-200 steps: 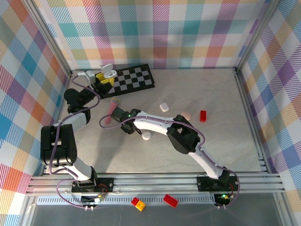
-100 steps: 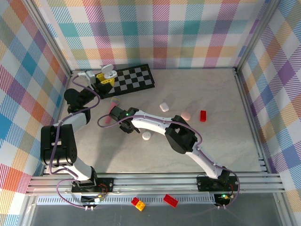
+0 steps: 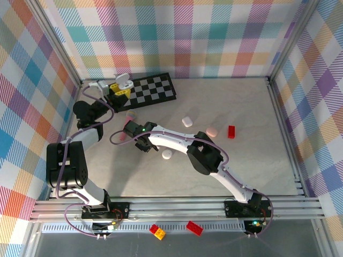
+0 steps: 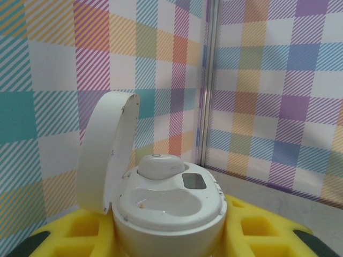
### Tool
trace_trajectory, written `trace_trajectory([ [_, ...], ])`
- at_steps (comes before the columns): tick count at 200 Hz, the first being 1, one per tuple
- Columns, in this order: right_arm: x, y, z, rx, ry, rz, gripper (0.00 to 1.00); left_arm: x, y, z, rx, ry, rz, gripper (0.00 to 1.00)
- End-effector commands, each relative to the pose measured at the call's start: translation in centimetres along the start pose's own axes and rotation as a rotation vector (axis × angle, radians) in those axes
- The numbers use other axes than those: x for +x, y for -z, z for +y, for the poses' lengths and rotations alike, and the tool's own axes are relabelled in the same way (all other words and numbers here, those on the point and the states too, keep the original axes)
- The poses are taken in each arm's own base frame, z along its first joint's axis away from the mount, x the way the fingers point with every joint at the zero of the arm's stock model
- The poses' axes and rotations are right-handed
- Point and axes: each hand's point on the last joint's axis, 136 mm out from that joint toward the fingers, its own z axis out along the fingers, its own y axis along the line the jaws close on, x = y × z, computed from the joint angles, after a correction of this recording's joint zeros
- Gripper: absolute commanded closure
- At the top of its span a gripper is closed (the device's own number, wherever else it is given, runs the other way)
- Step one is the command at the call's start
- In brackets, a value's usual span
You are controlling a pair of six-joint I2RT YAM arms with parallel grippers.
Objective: Insert the wireless bluetooth earbuds into the charging case
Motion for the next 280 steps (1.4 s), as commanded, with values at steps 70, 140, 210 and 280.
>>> trace_trajectory([
  [70,0.1,6.7,-3.5,-0.141,-0.259,-0.163,0.8,-1.4,-0.2,-1.8,0.0,-0.071,-0.047,0.71],
  [140,0.1,16.0,-6.8,-0.387,-0.479,-0.371,0.79,1.0,-2.4,-3.9,-0.001,-0.099,-0.038,0.71],
  [210,-1.8,26.2,-9.8,-0.752,-0.619,-0.622,0.8,3.2,-5.1,-8.0,0.098,-0.099,-0.018,0.71],
  [280,-3.7,30.6,-11.8,-0.769,-0.58,-0.738,0.79,5.6,-6.6,-11.3,0.186,-0.063,0.012,0.71],
])
